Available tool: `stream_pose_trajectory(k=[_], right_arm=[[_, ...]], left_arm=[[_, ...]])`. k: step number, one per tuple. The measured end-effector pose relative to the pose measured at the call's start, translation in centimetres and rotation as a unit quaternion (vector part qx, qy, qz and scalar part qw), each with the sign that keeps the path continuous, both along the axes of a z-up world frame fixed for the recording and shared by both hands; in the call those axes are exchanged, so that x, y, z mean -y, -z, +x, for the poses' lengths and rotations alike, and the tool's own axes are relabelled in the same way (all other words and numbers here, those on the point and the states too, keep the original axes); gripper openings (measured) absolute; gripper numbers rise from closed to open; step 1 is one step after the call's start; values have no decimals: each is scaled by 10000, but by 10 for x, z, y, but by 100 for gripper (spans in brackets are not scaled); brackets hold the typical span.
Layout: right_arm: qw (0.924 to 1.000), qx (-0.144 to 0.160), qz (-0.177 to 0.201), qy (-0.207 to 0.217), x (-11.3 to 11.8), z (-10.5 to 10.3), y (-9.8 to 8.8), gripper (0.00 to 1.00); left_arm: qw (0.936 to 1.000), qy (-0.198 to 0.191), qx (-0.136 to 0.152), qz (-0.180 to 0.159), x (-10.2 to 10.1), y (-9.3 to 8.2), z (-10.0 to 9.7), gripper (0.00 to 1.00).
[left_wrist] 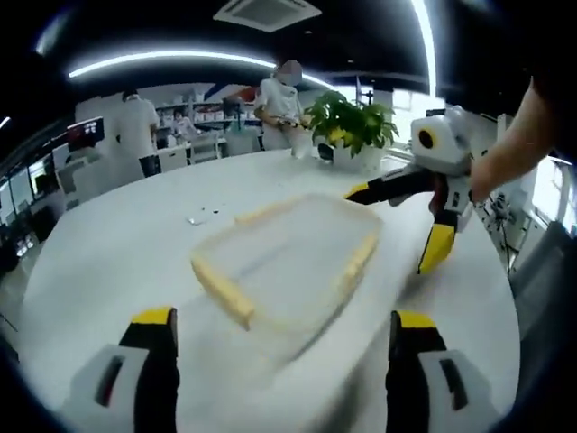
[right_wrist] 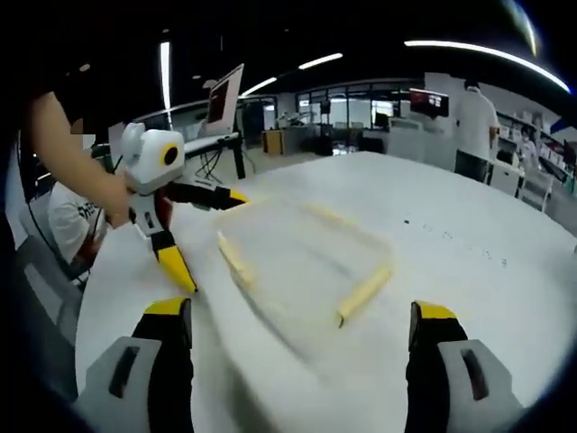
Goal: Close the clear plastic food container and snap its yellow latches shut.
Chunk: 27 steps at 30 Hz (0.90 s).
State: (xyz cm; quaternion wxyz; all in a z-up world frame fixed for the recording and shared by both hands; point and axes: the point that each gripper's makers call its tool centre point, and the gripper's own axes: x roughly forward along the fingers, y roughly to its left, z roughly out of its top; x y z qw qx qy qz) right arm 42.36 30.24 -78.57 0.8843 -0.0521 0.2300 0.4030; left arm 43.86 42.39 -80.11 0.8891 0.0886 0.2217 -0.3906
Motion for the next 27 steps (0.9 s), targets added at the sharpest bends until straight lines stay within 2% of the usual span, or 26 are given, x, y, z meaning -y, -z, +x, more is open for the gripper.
stream_pose_trajectory(k=[6, 9, 11, 16, 18, 23, 27], right_arm=[[9993, -53, 101, 356, 9, -4, -3, 95], [9976, -94, 317, 610, 16, -5, -7, 93], [9975, -86, 265, 645, 20, -8, -7, 93], [9958, -150, 308, 853, 32, -17, -8, 93], [9957, -131, 260, 877, 36, -21, -9, 92], [9949, -53, 173, 993, 48, -26, -17, 91], [9940, -34, 229, 1068, 52, -31, -26, 90]], left_arm=[[9989, -421, -22, -198, -9, -5, -1, 93], [9975, -629, -83, -298, -14, -6, -4, 92], [9969, -724, -83, -280, -18, -6, -7, 92], [9927, -1094, -131, -497, -31, -12, -14, 92], [9915, -1137, -175, -611, -33, -15, -18, 91], [9911, -1209, -173, -523, -40, -17, -27, 90], [9884, -1382, -141, -621, -48, -24, -33, 89]])
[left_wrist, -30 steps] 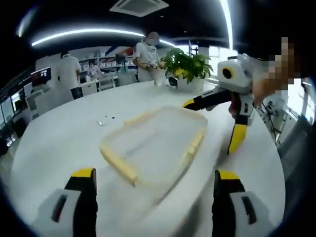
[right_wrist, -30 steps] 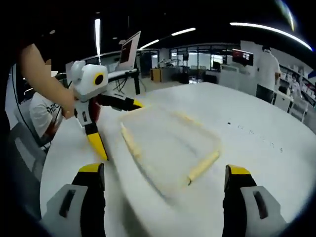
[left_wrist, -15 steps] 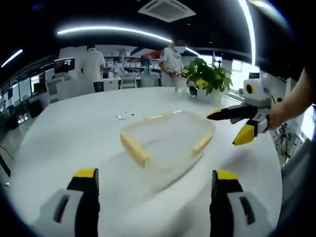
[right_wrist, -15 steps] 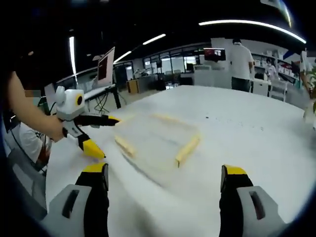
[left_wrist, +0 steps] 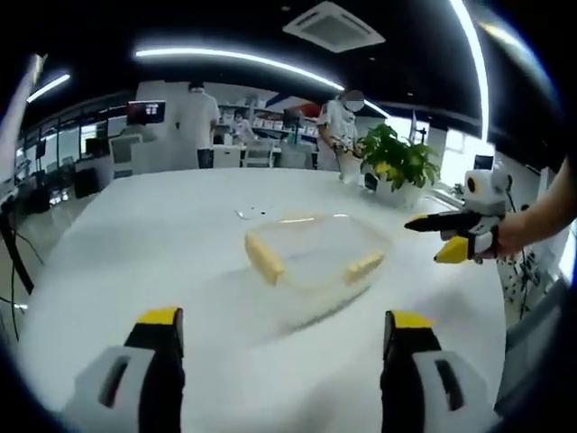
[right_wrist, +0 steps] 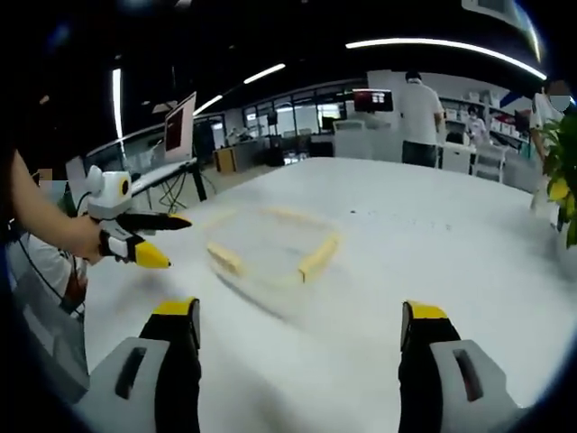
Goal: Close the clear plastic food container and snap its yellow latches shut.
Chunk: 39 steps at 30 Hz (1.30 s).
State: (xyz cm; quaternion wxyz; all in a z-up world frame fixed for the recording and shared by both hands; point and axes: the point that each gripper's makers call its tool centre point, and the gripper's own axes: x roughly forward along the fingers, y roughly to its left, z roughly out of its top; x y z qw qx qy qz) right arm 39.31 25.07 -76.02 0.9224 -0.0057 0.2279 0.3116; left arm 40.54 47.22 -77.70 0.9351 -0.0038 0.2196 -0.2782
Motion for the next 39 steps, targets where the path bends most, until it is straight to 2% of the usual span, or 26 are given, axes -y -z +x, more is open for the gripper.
stream_pose_trajectory(k=[7, 14, 17, 18, 21, 27, 30, 39], right_arm=[[9998, 4, 70, 165, 7, -14, -7, 90], [9992, 27, 129, 371, 20, -32, -12, 89], [9980, -3, 320, 550, 26, -36, -18, 88], [9972, -33, 495, 560, 26, -39, -23, 88], [9978, 28, 354, 561, 32, -47, -27, 86], [9947, 34, 527, 885, 49, -59, -37, 84], [9935, -10, 553, 1000, 55, -69, -37, 83], [9927, -32, 594, 1048, 60, -102, -42, 80]], left_arm=[[9998, -174, 27, -133, -13, -14, -12, 88], [9986, -457, -58, -271, -28, -14, -30, 87], [9983, -498, -94, -287, -31, -13, -40, 86], [9981, -519, -120, -308, -32, -14, -44, 86], [9968, -612, -180, -483, -34, -17, -52, 87], [9961, -700, -190, -499, -39, -19, -67, 86], [9948, -740, -287, -632, -41, -21, -78, 86], [9928, -840, -417, -746, -52, -25, -112, 84]])
